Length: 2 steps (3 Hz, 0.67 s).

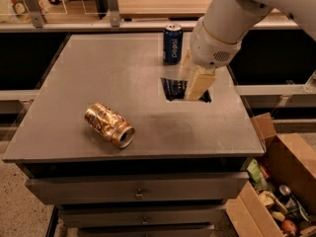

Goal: Move rxbar blueberry near orange can

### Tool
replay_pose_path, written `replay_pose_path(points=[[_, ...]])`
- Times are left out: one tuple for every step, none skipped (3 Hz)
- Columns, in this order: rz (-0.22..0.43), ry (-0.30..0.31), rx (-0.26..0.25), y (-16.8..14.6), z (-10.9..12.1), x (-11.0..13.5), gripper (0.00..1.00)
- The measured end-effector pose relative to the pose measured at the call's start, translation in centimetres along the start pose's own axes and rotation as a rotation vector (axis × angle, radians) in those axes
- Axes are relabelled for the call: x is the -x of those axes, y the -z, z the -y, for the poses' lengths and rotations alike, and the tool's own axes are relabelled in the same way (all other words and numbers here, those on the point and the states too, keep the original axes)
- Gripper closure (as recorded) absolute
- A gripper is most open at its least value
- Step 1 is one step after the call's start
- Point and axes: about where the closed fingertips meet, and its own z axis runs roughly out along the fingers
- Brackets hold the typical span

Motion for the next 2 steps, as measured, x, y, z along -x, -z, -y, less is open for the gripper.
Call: replay_pose_path(points=[[-0.001, 0.162, 0.006, -2.22, -0.53, 3.17, 1.0], [-0.001, 0.162, 0.006, -2.22, -0.53, 3.17, 1.0]])
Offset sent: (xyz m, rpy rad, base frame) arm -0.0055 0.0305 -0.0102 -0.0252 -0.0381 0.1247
